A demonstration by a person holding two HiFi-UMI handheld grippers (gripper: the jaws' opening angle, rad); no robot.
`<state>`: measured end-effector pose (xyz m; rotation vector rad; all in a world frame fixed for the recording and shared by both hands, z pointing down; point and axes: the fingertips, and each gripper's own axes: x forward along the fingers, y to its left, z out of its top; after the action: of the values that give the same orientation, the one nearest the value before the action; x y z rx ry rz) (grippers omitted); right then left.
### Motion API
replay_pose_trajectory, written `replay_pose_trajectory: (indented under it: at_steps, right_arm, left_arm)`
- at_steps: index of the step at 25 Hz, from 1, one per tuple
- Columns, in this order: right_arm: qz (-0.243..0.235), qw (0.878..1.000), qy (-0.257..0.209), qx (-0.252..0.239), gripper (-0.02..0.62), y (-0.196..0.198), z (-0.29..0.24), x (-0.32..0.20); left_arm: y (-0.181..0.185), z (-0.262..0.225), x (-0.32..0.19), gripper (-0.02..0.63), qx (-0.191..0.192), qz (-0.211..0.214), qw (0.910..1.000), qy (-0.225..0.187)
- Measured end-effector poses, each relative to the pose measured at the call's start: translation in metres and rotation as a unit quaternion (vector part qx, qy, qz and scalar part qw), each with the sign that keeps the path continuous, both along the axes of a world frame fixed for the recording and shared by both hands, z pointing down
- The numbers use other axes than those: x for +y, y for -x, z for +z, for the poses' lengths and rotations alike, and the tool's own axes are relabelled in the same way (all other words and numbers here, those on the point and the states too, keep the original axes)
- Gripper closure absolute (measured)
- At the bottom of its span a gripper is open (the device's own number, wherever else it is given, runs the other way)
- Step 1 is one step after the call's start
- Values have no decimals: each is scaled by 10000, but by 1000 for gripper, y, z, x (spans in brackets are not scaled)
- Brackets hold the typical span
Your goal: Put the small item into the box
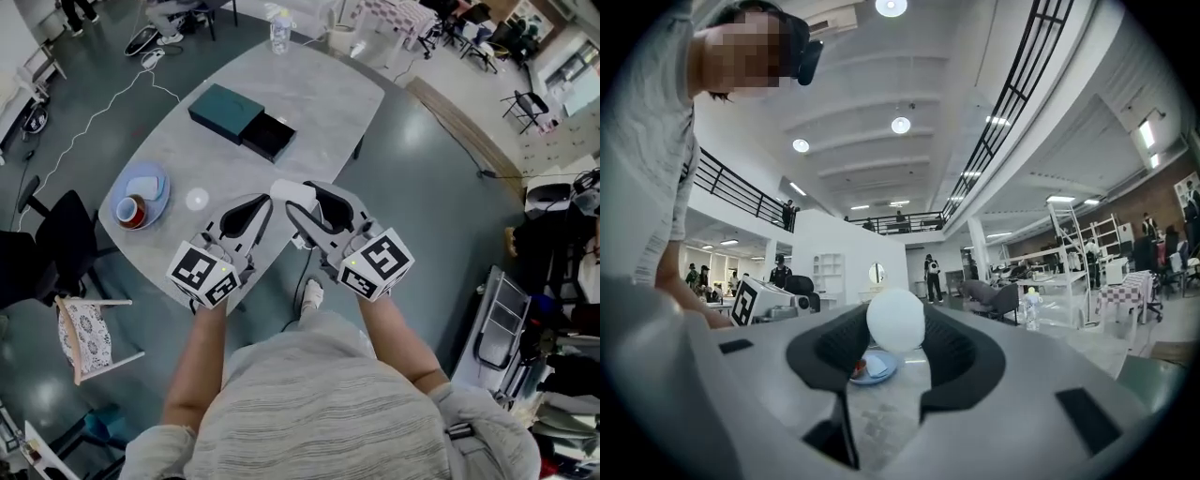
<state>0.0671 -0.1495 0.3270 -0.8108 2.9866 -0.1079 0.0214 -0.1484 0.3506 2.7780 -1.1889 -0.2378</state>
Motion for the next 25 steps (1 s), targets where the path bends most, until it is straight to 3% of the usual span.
replay_pose_trajectory:
  at_steps: [12, 17, 25]
  right_arm:
    - [-421, 9987, 37, 280, 408, -50, 21, -122]
    - [-421, 9982, 148, 391, 408, -41, 37, -158]
    - [-466, 9956, 340, 745, 408, 2, 62, -218]
  left_arm:
    - [-47, 20, -107, 583, -56, -435, 9990, 15]
    - [-38, 32, -136, 583, -106, -443, 9989, 55]
    - [7, 47, -203, 583, 13, -563, 9984, 110]
